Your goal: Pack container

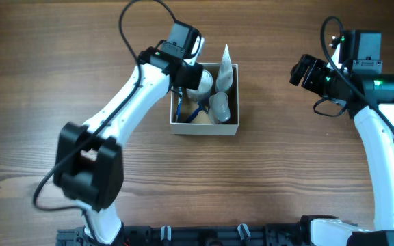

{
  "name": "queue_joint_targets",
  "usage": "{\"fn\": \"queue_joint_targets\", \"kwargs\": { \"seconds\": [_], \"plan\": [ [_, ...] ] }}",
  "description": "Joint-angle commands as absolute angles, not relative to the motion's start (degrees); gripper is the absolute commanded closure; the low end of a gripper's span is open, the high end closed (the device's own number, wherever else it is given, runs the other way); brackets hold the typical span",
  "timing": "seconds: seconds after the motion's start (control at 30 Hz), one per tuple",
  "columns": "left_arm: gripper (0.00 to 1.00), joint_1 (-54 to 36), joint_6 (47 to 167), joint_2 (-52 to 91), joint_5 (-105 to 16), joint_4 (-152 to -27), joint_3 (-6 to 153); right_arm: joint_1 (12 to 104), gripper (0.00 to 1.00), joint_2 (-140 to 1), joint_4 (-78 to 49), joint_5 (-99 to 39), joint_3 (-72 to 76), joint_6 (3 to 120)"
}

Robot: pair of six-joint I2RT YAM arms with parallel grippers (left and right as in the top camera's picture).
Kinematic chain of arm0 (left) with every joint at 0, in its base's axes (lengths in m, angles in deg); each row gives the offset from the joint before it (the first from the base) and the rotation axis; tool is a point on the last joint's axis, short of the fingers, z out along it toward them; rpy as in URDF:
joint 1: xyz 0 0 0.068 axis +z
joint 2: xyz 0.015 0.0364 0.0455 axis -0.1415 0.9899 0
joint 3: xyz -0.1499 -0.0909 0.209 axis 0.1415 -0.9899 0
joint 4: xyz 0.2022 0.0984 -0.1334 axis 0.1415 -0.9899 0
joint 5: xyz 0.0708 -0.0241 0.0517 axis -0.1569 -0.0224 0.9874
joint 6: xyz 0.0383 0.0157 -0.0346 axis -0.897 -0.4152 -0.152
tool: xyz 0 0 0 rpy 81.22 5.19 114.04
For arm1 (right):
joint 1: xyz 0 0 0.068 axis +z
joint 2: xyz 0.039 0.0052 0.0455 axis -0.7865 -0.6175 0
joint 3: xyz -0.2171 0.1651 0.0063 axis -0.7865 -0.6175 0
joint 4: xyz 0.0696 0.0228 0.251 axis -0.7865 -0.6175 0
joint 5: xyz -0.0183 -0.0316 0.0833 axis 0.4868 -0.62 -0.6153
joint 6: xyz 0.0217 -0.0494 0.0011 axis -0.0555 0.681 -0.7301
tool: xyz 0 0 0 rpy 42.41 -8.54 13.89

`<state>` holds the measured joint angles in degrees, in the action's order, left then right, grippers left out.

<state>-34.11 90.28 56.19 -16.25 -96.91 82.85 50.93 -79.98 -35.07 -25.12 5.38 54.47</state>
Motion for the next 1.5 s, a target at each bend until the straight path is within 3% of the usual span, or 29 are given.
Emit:
{"fn": "queue_joint_targets", "kwargs": {
  "seconds": [0.0, 0.03, 0.07, 0.1, 0.13, 0.23, 0.47, 1.1, 1.33, 1.47],
  "plan": [
    [0.46, -31.79, 92.47, 43.22, -9.37, -98.9, 83.38, 50.87, 0.0, -80.25, -34.87, -25.45, 5.76, 54.25],
    [0.4, -30.68, 92.57, 41.1, -9.32, -99.88, 83.38, 50.87, 0.0, -80.25, -34.85, -25.45, 5.76, 54.25],
    [0.26, -29.39, 92.88, 39.2, -9.3, -101.17, 83.38, 50.87, 0.0, -80.25, -34.85, -25.45, 5.76, 54.25],
    [0.03, -27.27, 94.28, 36.91, -9.3, -103.25, 83.36, 50.87, 0.0, -80.25, -34.85, -25.45, 5.76, 54.25],
    [0.0, -25.39, 96.03, 35.47, -9.3, -105.04, 83.36, 50.87, 0.0, -80.25, -34.85, -25.45, 5.76, 54.25],
    [0.0, -16.17, 104.18, 32.82, -9.35, -113.48, 83.36, 50.87, 0.0, -80.25, -34.85, -25.45, 5.76, 54.25],
    [0.0, -5.41, 104.53, 33.48, -9.35, -118.51, 83.36, 50.87, 0.0, -80.25, -34.85, -25.43, 5.76, 54.25],
    [0.0, -3.99, 104.55, 33.48, -9.37, -118.51, 83.36, 50.87, 0.0, -79.61, -34.85, -25.45, 4.97, 54.25],
    [0.0, -3.99, 104.55, 33.5, -9.35, -118.51, 83.36, 51.09, 0.0, -59.04, -31.68, -20.77, -0.12, 61.97],
    [0.0, -3.99, 104.55, 33.5, -9.37, -118.51, 83.36, 51.09, 0.0, -41.01, -28.91, -21.34, -14.86, 67.87]
  ]
}}
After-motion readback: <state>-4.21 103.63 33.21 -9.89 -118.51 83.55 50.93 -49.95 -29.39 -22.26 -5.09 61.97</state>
